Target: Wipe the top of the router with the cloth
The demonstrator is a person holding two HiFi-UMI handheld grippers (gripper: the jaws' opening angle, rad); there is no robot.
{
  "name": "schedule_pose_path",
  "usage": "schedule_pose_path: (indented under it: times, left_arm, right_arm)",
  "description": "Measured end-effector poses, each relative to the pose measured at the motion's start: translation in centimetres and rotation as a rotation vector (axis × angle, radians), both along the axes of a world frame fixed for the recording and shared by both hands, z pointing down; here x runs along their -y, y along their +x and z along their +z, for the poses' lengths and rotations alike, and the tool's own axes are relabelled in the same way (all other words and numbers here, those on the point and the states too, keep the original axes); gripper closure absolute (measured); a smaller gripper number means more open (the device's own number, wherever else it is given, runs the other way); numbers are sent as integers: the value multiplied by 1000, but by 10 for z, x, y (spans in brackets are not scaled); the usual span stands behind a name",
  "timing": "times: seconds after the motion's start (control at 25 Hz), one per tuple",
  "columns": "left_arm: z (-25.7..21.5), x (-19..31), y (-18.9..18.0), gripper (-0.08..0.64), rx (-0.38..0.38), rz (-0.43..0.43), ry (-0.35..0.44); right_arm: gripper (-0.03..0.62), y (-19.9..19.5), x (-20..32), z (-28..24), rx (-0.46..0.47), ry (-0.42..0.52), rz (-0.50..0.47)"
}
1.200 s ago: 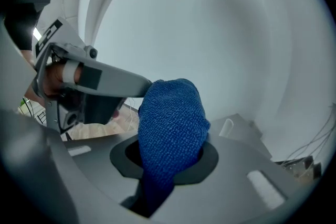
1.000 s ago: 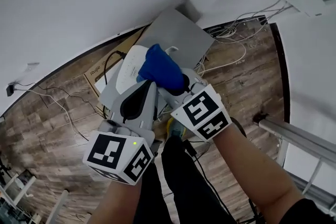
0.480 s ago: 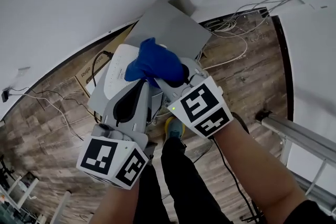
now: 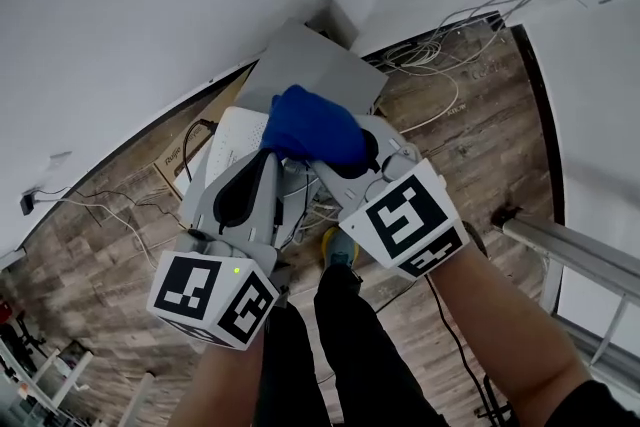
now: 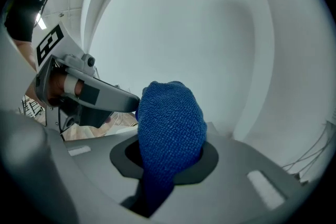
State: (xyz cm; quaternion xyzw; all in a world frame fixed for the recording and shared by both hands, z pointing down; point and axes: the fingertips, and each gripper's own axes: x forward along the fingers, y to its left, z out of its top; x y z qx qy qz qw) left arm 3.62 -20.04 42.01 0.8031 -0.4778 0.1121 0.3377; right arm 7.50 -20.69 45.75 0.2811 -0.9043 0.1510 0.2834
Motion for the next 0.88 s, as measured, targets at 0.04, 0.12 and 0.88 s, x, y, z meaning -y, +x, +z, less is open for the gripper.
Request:
schedule_pose_path:
  times: [0.04,0.12,0.88]
  left_arm:
    - [-2,1,1,558,2,3,1]
    - [-5,2,0,558,5,2,-3]
    - [34,-22,-17,558,-37,-52,-62]
  right_arm:
    - [489,3,3,-7,7,8,7]
    - [489,9,12,-21,24,26,30]
    - [489,9,37,95,-145,1,-1]
